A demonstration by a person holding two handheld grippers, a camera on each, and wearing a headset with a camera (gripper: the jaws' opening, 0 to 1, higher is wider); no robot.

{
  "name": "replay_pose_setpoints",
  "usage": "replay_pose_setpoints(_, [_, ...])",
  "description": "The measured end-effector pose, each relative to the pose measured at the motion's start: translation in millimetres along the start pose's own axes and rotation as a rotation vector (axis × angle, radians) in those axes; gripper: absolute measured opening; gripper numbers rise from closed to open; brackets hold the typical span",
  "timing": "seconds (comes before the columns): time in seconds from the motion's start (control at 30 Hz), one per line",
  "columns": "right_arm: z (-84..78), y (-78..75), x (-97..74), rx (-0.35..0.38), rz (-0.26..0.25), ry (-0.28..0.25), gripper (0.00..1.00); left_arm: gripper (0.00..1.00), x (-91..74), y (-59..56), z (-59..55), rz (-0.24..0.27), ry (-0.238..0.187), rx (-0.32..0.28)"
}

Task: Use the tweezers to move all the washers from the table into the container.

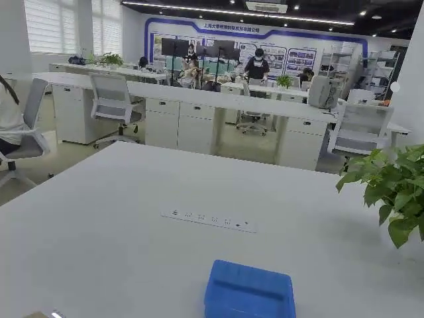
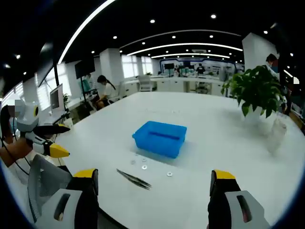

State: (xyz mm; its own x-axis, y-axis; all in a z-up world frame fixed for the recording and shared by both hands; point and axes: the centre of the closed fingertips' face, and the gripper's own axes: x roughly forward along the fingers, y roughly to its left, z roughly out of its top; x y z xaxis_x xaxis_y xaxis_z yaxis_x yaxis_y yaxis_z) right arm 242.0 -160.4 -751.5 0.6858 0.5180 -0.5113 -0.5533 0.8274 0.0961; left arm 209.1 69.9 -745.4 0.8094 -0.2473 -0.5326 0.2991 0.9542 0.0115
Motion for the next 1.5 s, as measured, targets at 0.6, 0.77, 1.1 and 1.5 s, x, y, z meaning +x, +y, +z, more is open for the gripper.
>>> replay_pose_setpoints(0.6, [-0.2, 0.6, -0.5, -0.018, -0.007, 0.002, 0.98, 0.96, -1.6, 1.6, -0.5, -0.004, -0.011, -0.028])
replay_pose_setpoints(0.77, [-0.1, 0.3, -0.3, -0.024, -0.008, 0.006, 0.98, 0.96, -1.4, 2.5, -1.1, -0.002, -0.005, -0.018])
replay_pose_setpoints(1.1, [0.7, 0.1, 0.3, -0.069, -0.017, -0.002, 0.97, 0.95, -0.4, 3.7, -1.9, 0.004, 0.0, -0.005])
replay_pose_setpoints(1.5, [-5.1, -3.5, 5.8, -0.07, -0.018, 0.034, 0.98, 0.93, 9.9, 2.1, -1.1, -0.013, 0.017, 0.021])
